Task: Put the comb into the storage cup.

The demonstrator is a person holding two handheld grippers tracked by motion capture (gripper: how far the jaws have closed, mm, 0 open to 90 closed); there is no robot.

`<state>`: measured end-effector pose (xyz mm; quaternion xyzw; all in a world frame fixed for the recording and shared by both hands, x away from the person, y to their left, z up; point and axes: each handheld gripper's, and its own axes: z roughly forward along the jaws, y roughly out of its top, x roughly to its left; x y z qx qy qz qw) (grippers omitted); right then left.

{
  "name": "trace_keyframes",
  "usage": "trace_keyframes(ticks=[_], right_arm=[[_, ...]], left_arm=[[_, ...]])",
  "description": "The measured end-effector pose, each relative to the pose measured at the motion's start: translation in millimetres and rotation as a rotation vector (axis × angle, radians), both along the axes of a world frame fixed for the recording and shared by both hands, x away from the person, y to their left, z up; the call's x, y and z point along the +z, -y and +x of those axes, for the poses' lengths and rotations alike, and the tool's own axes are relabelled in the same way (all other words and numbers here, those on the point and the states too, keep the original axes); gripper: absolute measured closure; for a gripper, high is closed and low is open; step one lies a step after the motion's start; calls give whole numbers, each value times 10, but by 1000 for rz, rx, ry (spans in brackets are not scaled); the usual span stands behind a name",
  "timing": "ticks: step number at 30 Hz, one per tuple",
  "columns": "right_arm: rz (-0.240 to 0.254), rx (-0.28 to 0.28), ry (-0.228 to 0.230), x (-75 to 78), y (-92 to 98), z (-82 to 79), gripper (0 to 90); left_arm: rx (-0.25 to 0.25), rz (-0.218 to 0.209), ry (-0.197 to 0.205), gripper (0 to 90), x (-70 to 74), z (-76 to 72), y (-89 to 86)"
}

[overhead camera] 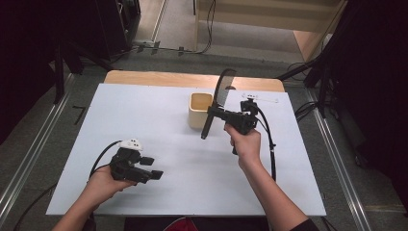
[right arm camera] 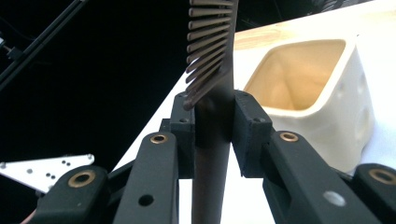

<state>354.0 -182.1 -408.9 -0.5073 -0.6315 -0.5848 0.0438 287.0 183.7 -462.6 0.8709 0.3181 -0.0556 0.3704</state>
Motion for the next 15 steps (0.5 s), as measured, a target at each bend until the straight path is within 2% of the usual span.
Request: trace_keyframes(ticks=[8, 15], right_arm=[[20, -10, 5, 110, -35, 136, 701], [3, -26, 16, 183, -77, 270, 701]], left_arm=[[0, -14, -5, 314, -11, 12, -23], [-14, -20, -15, 315, -24, 18, -29]])
